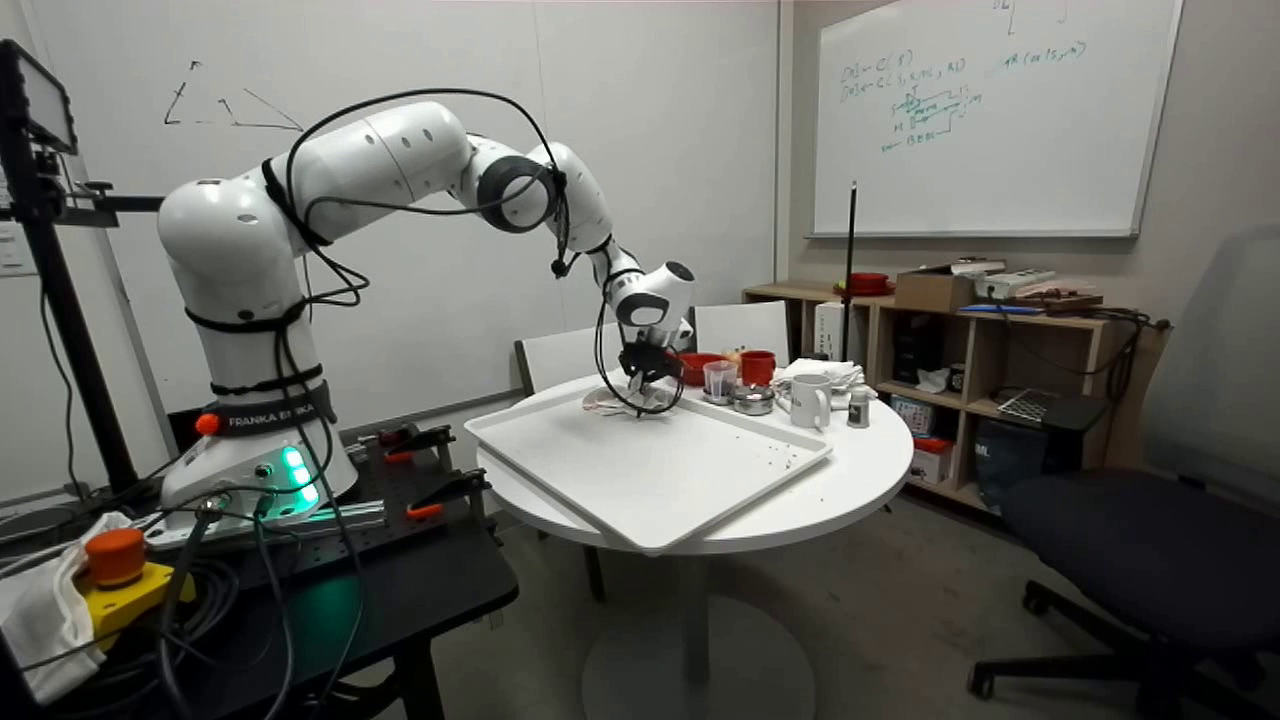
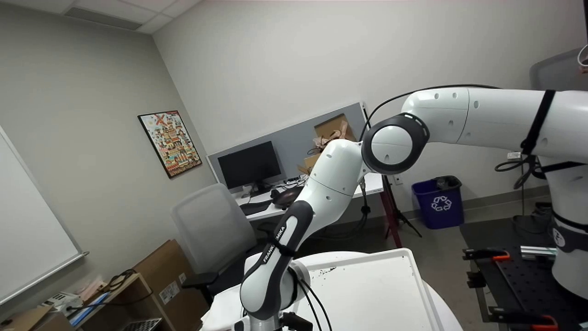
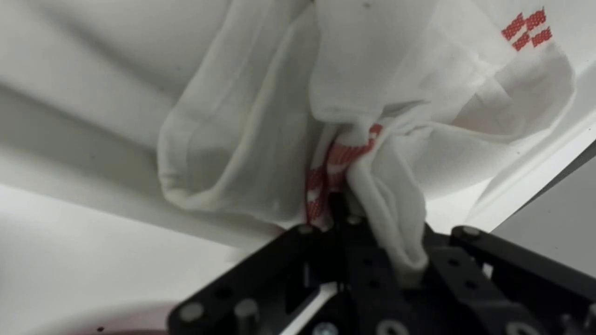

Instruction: Pick up the white towel and wipe the the white tray.

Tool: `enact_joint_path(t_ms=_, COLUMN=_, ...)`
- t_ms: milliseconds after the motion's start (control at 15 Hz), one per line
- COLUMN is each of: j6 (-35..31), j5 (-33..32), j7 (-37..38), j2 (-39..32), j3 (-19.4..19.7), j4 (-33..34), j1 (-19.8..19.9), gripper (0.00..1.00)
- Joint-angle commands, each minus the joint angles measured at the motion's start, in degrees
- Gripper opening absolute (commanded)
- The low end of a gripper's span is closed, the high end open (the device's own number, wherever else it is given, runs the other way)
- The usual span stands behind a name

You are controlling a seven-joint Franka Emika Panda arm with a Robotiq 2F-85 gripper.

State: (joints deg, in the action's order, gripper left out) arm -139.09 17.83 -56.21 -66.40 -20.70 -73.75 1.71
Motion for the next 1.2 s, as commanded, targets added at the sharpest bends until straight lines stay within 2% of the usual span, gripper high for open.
enact_joint_path(t_ms=0, j6=-3.64, j5=-5.04, j7=8.73, j2=5.63, j3=4.97, j4=-6.42, j1=-4.19, gripper=0.02)
enact_joint_path(t_ms=267, j6=-5.14, j5=-13.54, j7=21.28, j2=8.26, j3=11.04, j4=-8.55, j1=-9.74, gripper=0.02)
enact_joint_path(t_ms=533, j6=-2.37, j5=-20.87, j7=30.84, j2=8.68, j3=14.03, j4=-8.11, j1=-13.06, gripper=0.02)
enact_joint_path(t_ms=600, j6=-3.33, j5=-19.98, j7=27.62, j2=6.40, j3=10.38, j4=-5.80, j1=-10.14, gripper=0.02)
enact_joint_path(t_ms=667, j6=-3.35, j5=-20.55, j7=28.42, j2=6.35, j3=10.41, j4=-5.79, j1=-10.41, gripper=0.09)
enact_joint_path(t_ms=1133, j6=-3.36, j5=-20.39, j7=28.30, j2=6.26, j3=9.84, j4=-5.78, j1=-9.76, gripper=0.09)
